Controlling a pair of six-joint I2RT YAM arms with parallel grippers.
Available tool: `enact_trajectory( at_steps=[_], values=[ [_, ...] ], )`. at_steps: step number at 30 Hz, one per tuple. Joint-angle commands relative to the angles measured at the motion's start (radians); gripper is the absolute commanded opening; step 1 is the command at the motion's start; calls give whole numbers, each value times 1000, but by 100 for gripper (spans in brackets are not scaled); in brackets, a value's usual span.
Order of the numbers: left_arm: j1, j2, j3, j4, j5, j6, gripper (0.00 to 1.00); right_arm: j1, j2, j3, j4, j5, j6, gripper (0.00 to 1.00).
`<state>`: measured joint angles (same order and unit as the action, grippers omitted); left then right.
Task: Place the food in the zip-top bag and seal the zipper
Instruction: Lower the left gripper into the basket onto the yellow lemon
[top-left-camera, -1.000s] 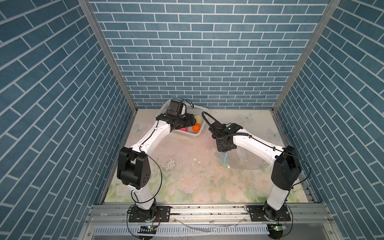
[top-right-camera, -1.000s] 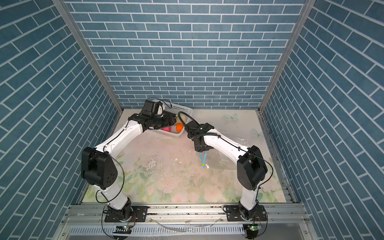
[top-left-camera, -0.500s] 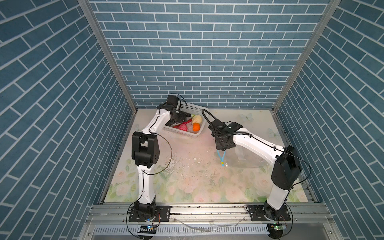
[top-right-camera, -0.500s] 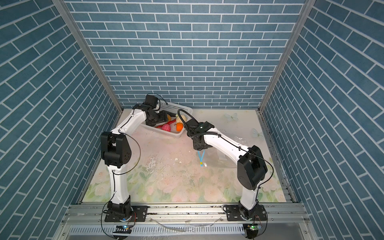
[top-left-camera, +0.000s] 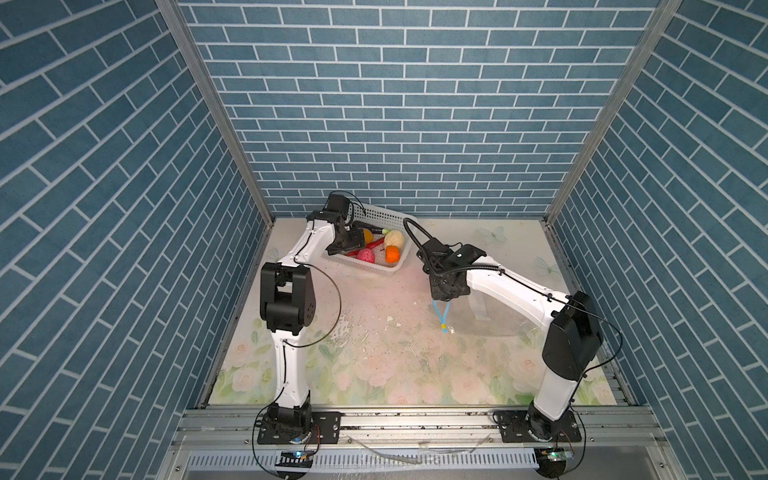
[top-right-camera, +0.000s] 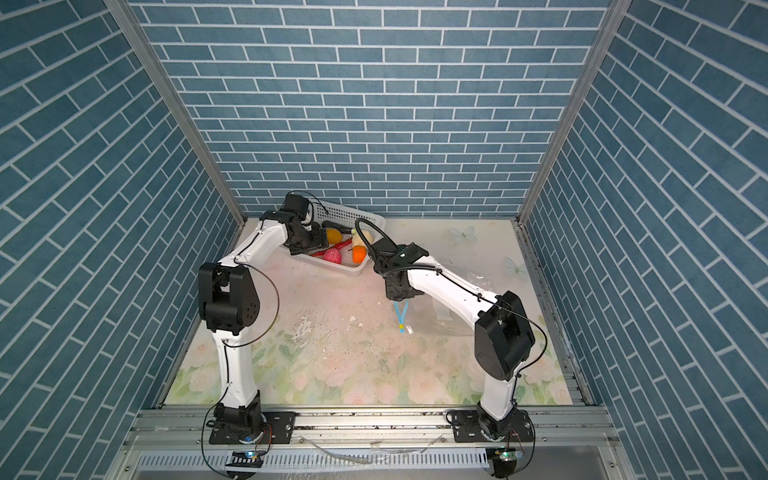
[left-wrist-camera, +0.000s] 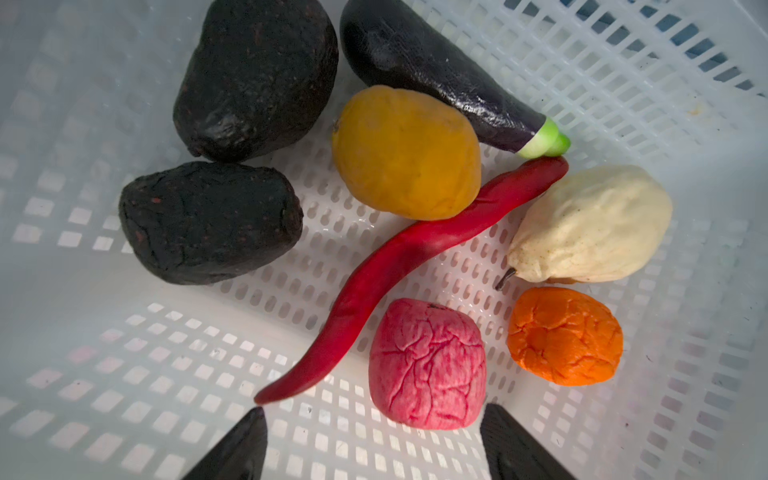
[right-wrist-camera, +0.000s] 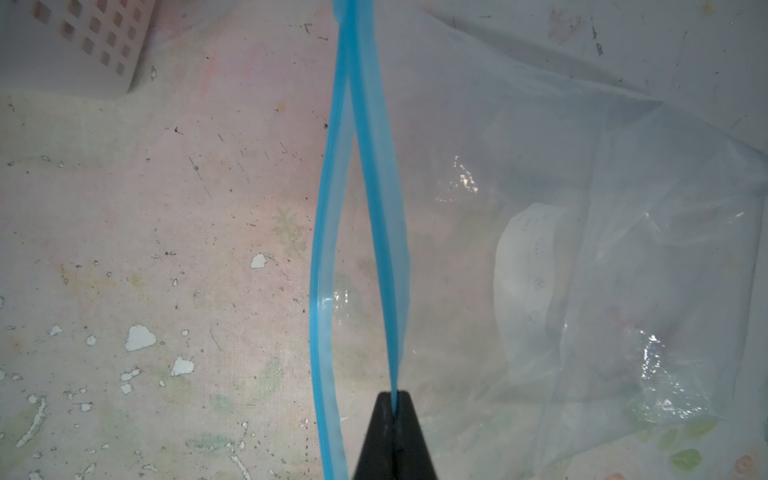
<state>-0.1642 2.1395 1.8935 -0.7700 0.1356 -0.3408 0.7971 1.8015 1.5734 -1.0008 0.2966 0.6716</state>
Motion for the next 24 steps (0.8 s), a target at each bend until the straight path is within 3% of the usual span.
enact_trajectory(
  at_steps=[1, 24],
  values=[
    [-3, -34, -33, -21, 7, -8, 83, 0, 7, 29, -4, -4, -8, 0],
    [-17, -247, -371, 108, 11, -103, 81, 5, -24, -6, -19, 25, -1, 0]
  ],
)
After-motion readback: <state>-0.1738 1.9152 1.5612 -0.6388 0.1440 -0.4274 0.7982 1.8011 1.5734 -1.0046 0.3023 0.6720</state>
